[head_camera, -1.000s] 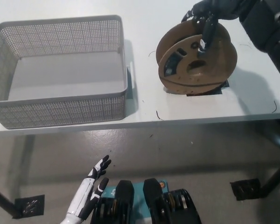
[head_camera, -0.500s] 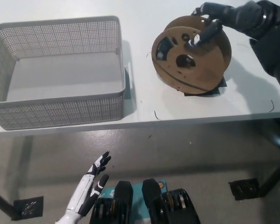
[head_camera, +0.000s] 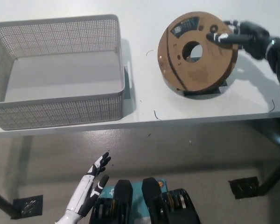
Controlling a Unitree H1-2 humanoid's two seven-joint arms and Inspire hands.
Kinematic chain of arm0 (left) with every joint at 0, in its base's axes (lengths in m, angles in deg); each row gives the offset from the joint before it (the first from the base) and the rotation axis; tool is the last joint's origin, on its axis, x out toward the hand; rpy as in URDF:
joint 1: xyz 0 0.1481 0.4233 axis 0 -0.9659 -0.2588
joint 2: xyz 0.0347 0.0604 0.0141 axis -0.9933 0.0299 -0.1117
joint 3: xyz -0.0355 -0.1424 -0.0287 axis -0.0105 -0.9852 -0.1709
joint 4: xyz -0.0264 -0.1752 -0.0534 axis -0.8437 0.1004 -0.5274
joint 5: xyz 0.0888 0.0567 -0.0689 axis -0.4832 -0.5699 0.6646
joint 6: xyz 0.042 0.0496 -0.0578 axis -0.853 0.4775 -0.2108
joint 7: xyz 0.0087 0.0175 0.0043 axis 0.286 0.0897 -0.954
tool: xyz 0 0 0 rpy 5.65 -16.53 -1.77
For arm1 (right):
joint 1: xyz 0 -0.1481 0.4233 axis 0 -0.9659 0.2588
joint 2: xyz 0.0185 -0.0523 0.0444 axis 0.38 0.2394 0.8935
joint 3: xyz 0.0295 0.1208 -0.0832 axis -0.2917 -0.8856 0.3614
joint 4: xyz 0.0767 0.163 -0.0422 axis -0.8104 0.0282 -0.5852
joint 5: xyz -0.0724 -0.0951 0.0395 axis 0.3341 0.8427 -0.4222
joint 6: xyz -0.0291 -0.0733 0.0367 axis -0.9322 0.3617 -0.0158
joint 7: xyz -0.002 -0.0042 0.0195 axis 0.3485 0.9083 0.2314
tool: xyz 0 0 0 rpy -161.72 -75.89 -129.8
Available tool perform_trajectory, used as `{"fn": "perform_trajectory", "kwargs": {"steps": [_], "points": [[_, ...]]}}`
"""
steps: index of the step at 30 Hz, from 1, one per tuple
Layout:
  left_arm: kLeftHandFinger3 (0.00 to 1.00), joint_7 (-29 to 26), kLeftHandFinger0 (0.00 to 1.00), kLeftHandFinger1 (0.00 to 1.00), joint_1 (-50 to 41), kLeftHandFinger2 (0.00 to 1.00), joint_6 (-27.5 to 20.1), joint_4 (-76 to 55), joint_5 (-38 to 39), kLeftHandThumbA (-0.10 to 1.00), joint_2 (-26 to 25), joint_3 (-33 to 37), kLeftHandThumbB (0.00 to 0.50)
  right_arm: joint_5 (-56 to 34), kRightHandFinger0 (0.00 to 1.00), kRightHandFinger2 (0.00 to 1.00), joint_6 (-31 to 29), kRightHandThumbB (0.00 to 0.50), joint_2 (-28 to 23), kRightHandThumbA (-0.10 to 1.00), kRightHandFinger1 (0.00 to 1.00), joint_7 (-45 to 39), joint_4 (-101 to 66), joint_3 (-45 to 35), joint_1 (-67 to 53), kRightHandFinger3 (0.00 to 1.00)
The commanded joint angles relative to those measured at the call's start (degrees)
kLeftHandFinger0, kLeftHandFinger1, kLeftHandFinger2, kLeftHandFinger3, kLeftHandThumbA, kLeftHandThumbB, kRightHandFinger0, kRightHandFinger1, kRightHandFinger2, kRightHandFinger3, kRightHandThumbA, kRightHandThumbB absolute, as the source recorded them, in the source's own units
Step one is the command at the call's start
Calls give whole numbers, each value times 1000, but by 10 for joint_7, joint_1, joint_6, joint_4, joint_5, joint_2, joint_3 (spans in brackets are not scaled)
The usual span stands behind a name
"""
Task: Use the right hand to pick up a 3d printing filament and place it into a container on the left side
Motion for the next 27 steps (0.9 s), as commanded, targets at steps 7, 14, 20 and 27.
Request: {"fn": "perform_trajectory", "kwargs": {"steps": [7,14,20,27], "points": [[1000,2,1000,1000,9,1000,-25,-9,-2,1000,-9,-3,321,-213,0,550,55,136,43,-100,111,0,7,-223,27,272],[1000,3,1000,1000,9,1000,-25,-5,-2,1000,-10,-4,318,-283,0,531,86,115,70,-100,148,-23,6,-323,55,628],[1000,3,1000,1000,7,1000,-25,-5,-3,1000,-10,-3,314,-349,0,676,106,129,83,-100,251,-22,6,-420,90,990],[1000,6,1000,1000,7,1000,-25,-7,0,1000,-11,-3,317,-338,0,638,107,132,95,-100,184,-13,-5,-433,136,1000]]}}
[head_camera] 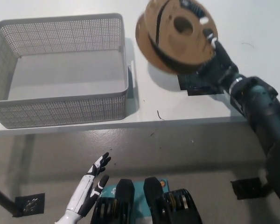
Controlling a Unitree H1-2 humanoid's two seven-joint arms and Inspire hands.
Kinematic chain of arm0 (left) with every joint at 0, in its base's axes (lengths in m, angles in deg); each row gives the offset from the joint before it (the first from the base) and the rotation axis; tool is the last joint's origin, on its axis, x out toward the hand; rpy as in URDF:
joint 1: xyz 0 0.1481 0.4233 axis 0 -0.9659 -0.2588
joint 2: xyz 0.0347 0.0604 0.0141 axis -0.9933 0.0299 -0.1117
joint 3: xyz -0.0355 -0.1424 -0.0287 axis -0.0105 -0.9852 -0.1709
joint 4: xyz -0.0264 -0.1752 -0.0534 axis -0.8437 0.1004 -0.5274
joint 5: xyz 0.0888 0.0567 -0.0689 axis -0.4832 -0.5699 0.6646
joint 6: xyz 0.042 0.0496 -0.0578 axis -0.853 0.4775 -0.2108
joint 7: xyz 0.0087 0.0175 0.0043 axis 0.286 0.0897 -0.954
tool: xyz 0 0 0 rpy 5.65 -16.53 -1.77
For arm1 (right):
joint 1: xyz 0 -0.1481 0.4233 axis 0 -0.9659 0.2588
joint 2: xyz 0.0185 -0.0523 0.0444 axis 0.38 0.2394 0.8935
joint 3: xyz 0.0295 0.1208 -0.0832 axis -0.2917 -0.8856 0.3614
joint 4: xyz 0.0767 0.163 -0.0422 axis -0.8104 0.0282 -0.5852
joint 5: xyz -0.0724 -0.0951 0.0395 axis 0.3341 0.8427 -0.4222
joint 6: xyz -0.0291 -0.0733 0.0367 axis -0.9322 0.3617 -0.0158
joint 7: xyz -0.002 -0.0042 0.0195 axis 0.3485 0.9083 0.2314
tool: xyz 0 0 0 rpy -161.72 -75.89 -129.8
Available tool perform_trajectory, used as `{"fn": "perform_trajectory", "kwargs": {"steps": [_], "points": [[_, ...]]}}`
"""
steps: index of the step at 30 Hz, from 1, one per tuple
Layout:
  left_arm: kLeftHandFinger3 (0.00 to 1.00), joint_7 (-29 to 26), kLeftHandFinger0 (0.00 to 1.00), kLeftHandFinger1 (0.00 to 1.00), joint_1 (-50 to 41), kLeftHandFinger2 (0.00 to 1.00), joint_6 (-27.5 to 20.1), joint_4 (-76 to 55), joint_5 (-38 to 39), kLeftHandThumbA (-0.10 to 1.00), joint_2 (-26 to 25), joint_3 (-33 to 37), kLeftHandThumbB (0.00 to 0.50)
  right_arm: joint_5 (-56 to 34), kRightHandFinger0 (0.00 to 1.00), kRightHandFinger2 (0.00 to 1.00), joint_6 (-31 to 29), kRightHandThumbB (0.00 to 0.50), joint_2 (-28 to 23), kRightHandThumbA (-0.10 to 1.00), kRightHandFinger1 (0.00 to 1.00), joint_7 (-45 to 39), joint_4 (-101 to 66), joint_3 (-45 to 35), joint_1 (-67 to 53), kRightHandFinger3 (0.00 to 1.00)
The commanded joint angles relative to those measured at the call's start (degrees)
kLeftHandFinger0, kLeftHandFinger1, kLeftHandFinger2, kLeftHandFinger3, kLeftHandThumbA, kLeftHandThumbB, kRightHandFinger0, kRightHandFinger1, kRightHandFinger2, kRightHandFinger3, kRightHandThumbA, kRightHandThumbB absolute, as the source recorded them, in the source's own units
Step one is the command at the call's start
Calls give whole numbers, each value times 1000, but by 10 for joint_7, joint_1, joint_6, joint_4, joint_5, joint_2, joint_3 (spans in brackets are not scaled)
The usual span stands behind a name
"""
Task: Use the right hand to pick up a 3d printing filament and place it into a container on the left side
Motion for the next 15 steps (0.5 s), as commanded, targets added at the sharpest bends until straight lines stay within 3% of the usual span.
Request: {"fn": "perform_trajectory", "kwargs": {"steps": [1,2,5,6,9,11,12,13,15], "points": [[1000,5,1000,1000,5,1000,-25,-9,2,1000,-11,-2,318,-118,0,623,13,132,5,-100,167,-25,-34,-40,154,991],[1000,5,1000,1000,5,1000,-25,-10,1,1000,-11,-2,319,-115,0,600,13,99,6,-100,138,-27,-36,-37,156,1000],[1000,6,1000,1000,6,1000,-25,-8,1,1000,-11,-2,325,-88,0,614,7,172,13,-100,132,-27,-43,-2,174,1000],[1000,6,1000,1000,6,1000,-25,-7,2,1000,-11,0,319,-78,0,564,8,164,14,-100,124,-21,-43,10,177,874],[1000,6,1000,1000,2,1000,-25,-8,7,1000,-12,4,301,-43,0,552,11,97,23,-100,95,1,-37,55,195,587],[1000,6,1000,1000,3,1000,-25,-7,8,1000,-12,4,300,-34,0,629,8,84,26,-100,149,2,-35,75,201,513],[1000,7,1000,1000,4,1000,-25,-6,7,1000,-12,3,306,-31,0,649,10,102,29,-100,165,17,-31,84,208,880],[1000,8,1000,1000,4,1000,-25,-6,7,1000,-11,3,308,-26,0,658,4,90,33,-100,169,28,-29,95,213,1000],[1000,6,1000,1000,4,1000,-25,-6,5,1000,-10,3,310,-2,0,652,-6,61,44,-100,149,47,-24,136,228,1000]]}}
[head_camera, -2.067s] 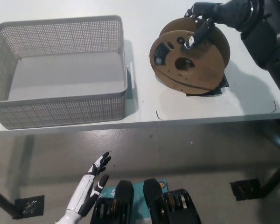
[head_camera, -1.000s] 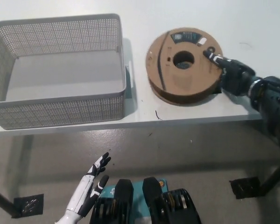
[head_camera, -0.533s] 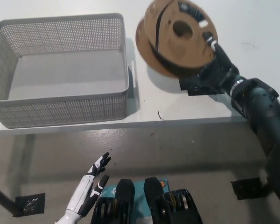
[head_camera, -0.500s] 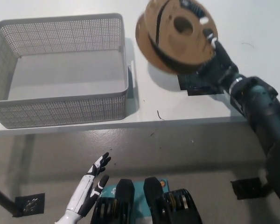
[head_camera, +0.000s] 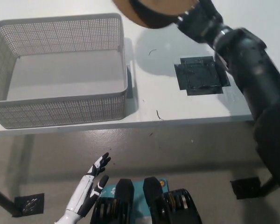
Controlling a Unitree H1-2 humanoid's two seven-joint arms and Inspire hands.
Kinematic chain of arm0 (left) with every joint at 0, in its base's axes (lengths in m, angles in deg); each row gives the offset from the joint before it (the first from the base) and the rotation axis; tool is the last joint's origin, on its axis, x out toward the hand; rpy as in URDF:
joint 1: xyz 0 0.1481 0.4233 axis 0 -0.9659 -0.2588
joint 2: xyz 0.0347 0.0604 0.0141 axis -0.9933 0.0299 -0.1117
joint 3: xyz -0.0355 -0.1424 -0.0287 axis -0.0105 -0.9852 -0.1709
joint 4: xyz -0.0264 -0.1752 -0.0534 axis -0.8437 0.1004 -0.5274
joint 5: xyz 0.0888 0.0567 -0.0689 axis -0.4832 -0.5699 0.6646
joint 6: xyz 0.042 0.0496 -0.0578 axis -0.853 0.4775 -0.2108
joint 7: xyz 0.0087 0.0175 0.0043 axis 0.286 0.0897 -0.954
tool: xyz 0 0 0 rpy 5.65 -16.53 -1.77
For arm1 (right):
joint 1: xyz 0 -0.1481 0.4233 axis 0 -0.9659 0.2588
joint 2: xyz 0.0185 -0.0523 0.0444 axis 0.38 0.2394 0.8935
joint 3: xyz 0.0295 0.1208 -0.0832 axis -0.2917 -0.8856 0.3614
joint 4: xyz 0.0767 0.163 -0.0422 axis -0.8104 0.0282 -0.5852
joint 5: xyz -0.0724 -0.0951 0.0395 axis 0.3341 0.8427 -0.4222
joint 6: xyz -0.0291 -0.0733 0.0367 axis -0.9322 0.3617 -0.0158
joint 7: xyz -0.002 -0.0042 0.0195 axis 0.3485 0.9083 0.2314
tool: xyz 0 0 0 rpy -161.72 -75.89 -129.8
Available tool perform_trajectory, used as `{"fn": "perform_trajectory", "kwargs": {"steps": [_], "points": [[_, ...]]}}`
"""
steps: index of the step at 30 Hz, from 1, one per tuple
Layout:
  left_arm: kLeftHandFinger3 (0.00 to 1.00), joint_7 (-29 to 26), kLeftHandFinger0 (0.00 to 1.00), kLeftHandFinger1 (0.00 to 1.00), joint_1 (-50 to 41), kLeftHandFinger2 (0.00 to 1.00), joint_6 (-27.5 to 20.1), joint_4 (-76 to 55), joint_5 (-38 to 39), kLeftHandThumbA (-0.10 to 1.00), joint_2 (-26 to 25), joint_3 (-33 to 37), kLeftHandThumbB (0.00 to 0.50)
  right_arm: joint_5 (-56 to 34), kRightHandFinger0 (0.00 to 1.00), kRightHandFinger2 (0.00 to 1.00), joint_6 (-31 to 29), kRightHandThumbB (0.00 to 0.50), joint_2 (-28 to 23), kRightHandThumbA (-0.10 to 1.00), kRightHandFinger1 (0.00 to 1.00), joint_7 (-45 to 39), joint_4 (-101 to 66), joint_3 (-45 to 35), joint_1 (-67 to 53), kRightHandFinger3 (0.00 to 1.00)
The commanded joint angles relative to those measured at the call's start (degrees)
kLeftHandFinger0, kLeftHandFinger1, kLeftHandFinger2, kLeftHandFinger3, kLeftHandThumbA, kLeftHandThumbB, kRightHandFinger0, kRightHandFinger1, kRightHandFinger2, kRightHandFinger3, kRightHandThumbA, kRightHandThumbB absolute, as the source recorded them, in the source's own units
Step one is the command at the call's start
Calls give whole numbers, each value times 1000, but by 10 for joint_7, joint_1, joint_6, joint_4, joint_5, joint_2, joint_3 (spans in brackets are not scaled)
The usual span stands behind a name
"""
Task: Use the right hand to pick up a 3d printing filament and place it into a container on the left side
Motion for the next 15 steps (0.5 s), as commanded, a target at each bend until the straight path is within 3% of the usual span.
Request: {"fn": "perform_trajectory", "kwargs": {"steps": [1,2,3,4,5,6,8,9,12,14,15], "points": [[1000,4,1000,1000,4,1000,-25,-6,4,1000,-7,2,311,14,0,650,-14,57,16,-100,142,30,-19,61,111,1000],[1000,5,1000,1000,4,1000,-25,-6,4,1000,-6,1,314,20,0,647,-18,55,21,-100,135,29,-17,77,117,1000],[1000,5,1000,1000,3,1000,-25,-8,4,1000,-6,1,309,31,0,639,-23,72,25,-100,143,30,-16,98,121,737],[1000,7,1000,1000,4,1000,-25,-8,5,1000,-6,2,311,29,0,639,-24,80,30,-100,142,38,-14,106,125,647],[1000,9,1000,1000,4,1000,-25,-8,6,1000,-6,3,313,24,0,653,-26,79,35,-100,145,45,-12,111,127,882],[1000,10,1000,1000,5,1000,-25,-7,6,1000,-5,3,314,26,0,674,-33,92,39,-100,161,50,-12,121,129,937],[1000,11,1000,1000,7,1000,-25,-6,5,1000,-5,4,314,32,0,724,-37,94,46,-100,201,61,-10,143,134,942],[1000,11,1000,1000,8,1000,-25,-6,6,1000,-6,6,309,32,0,746,-39,88,51,-100,218,63,-8,151,137,1000],[1000,12,1000,1000,8,1000,-25,-7,2,1000,-5,7,317,49,0,726,-52,63,68,-100,214,80,-4,190,144,1000],[1000,15,1000,1000,10,1000,-25,-7,2,1000,-4,8,315,51,0,781,-58,122,82,-100,227,112,-4,203,149,1000],[1000,15,1000,1000,10,1000,-25,-7,1,1000,-3,9,310,58,0,811,-59,122,87,-100,243,121,-4,215,151,1000]]}}
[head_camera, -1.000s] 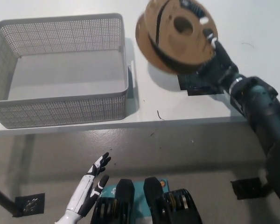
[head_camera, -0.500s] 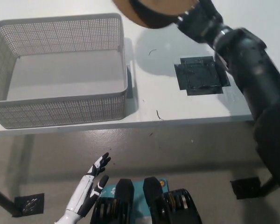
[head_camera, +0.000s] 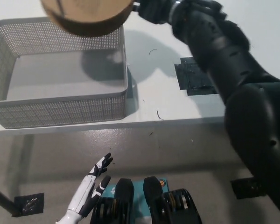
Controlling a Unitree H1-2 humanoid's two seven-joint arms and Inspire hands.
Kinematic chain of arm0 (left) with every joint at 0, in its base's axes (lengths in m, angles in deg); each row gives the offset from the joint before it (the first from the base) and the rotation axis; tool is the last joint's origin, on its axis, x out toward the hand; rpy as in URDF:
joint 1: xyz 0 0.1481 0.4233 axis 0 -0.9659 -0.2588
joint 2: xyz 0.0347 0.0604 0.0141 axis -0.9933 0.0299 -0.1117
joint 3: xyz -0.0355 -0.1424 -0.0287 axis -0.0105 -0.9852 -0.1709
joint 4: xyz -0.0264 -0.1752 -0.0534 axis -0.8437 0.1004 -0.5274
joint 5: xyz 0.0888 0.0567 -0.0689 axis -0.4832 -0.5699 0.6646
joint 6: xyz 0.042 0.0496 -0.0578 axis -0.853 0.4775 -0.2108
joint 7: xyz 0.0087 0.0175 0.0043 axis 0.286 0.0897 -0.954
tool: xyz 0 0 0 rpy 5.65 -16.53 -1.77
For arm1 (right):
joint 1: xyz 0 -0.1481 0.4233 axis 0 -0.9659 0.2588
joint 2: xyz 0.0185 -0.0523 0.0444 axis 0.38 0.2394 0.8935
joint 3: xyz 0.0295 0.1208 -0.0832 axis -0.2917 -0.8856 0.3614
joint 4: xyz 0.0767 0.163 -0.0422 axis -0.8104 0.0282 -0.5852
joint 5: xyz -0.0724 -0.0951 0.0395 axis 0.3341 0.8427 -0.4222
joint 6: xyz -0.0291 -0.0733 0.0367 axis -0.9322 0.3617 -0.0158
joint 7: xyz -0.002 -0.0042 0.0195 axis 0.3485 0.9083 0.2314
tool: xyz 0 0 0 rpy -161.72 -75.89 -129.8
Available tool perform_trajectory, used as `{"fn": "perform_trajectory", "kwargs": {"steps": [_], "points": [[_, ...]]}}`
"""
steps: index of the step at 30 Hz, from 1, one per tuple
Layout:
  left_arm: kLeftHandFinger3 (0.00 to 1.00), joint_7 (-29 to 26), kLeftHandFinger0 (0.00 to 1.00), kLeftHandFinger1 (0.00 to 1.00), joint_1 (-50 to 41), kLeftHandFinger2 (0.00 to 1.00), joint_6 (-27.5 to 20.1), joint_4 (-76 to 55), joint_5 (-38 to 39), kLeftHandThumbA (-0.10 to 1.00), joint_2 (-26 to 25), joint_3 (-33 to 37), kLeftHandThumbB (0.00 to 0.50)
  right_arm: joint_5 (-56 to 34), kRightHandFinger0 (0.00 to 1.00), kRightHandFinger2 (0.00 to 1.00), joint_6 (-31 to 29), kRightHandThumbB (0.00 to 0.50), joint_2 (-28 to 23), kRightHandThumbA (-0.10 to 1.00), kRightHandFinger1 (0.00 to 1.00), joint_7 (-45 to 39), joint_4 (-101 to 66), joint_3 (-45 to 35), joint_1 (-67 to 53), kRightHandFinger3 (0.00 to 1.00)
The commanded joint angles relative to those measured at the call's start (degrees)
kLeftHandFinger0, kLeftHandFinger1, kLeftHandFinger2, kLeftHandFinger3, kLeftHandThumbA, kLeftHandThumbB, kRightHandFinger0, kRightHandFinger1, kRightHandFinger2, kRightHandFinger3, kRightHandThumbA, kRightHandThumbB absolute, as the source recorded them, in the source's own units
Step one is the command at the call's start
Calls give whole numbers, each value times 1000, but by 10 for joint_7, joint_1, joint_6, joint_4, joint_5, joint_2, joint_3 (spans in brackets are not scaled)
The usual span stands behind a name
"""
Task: Use the right hand to pick up a 3d printing filament and place it into a container on the left side
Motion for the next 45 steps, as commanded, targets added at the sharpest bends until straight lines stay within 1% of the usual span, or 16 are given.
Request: {"fn": "perform_trajectory", "kwargs": {"steps": [1,4,5,6,7,8,10,15,16,17,19,20,21,22,27,45], "points": [[1000,6,1000,1000,9,1000,-24,-7,2,1000,-3,6,307,22,0,841,-48,143,19,-100,258,54,-8,38,72,1000],[1000,12,1000,1000,11,1000,-24,-7,8,1000,-1,7,308,61,18,868,-71,142,41,-100,332,70,-8,95,77,895],[1000,12,1000,1000,12,1000,-24,-7,8,1000,0,6,310,59,3,929,-70,135,46,-100,403,74,-8,101,78,1000],[1000,15,1000,1000,13,1000,-24,-6,9,1000,1,5,315,74,76,970,-70,142,54,-100,485,84,-8,123,79,688],[1000,19,1000,1000,13,1000,-23,-7,11,1000,1,5,320,89,111,960,-71,146,63,-100,507,98,-7,144,80,601],[1000,19,1000,1000,14,1000,-23,-7,10,1000,1,5,322,106,144,949,-68,153,68,-100,531,104,-6,168,81,692],[1000,21,1000,1000,13,1000,-22,-11,8,1000,2,6,312,124,195,964,-71,142,76,-100,585,107,-6,202,78,593],[1000,22,1000,1000,14,1000,-24,-16,2,1000,-1,7,295,176,60,582,-73,165,93,-100,325,117,-1,291,58,855],[1000,23,1000,1000,15,1000,-23,-18,2,1000,-2,7,301,175,12,503,-73,181,94,-100,261,118,-1,297,57,809],[1000,24,1000,1000,16,1000,-19,-21,0,1000,-2,7,300,169,2,474,-72,203,96,-100,240,116,0,298,51,595],[1000,28,1000,1000,17,1000,-19,-22,3,1000,-3,7,304,158,362,957,-62,283,97,148,667,98,1,296,47,1000],[1000,29,1000,1000,19,1000,-19,-20,3,1000,-3,7,309,168,744,1000,-67,282,95,375,1000,74,1,308,46,1000],[1000,29,1000,1000,21,1000,-19,-18,2,1000,-3,6,305,177,1000,1000,-74,311,91,487,1000,40,1,321,45,1000],[1000,29,1000,1000,22,1000,-19,-19,0,1000,-4,6,303,171,1000,1000,-74,382,89,538,1000,23,1,319,45,1000],[1000,34,1000,1000,23,1000,-12,-23,-4,1000,-5,5,296,187,1000,1000,-71,384,81,813,1000,-16,1,343,59,1000],[1000,39,1000,1000,25,1000,-1,-17,-6,1000,-6,3,315,156,1000,1000,-104,290,-60,947,1000,-69,-86,292,147,1000]]}}
